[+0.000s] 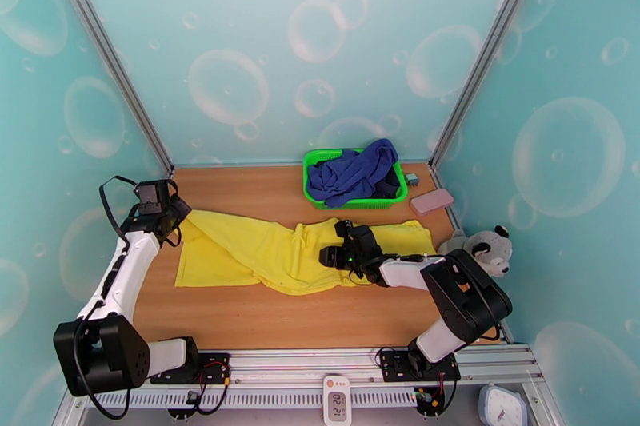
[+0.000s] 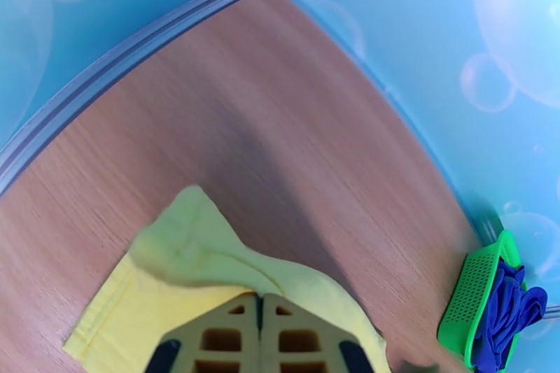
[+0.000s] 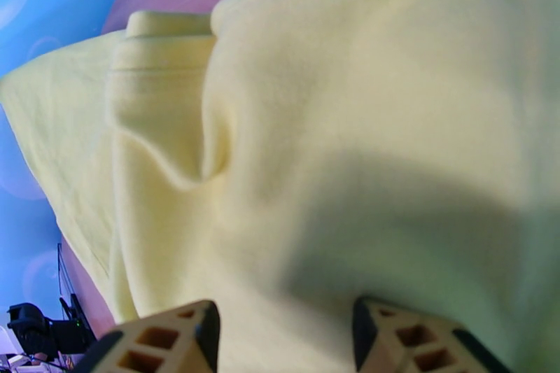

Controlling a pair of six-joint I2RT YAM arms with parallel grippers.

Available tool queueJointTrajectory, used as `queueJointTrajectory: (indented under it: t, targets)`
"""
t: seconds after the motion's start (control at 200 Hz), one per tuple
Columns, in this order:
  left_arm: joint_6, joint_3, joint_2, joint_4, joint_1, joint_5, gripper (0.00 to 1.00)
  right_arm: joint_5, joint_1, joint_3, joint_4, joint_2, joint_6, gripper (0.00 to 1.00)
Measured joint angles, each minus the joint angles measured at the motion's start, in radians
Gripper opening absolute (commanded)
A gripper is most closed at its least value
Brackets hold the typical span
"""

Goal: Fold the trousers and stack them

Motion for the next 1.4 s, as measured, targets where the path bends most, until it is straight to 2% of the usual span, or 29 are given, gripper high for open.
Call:
queueJointTrajectory:
  t: [0.275,0.5,0.59,0.725,0.85,0.985,1.125,1.3,1.4]
  targets:
    - [-0.008,-0.238,-0.106,-0.004,-0.001,0.007,0.00,-0.005,-0.002,0.001,0.000,0.002,0.000,0.55]
    - [0.013,-0.189,-0.129,-0.046,0.000,0.030,0.00,-0.004,-0.004,0.011,0.000,0.011,0.000,0.54]
    - [0.012,-0.232,-0.162,-0.059,0.000,0.081,0.00,-0.005,-0.003,0.011,0.000,0.011,0.000,0.54]
    - [-0.014,-0.405,-0.240,-0.089,-0.010,0.217,0.00,-0.006,-0.004,0.011,0.000,0.013,-0.001,0.54]
    - [-0.068,-0.468,-0.248,-0.165,-0.071,0.296,0.07,-0.011,-0.007,0.030,0.003,0.032,-0.001,0.54]
    - [-0.116,-0.502,-0.238,-0.161,-0.173,0.352,0.12,-0.013,-0.007,0.060,0.004,0.060,-0.001,0.54]
    - [-0.085,-0.520,-0.125,-0.161,-0.246,0.433,0.23,-0.014,-0.007,0.072,0.003,0.070,-0.001,0.54]
    - [-0.054,-0.407,-0.126,-0.162,-0.242,0.426,0.43,-0.014,-0.007,0.079,0.000,0.075,-0.002,0.54]
    - [-0.039,-0.303,-0.109,-0.134,-0.192,0.323,0.44,-0.014,-0.007,0.080,0.000,0.076,-0.002,0.54]
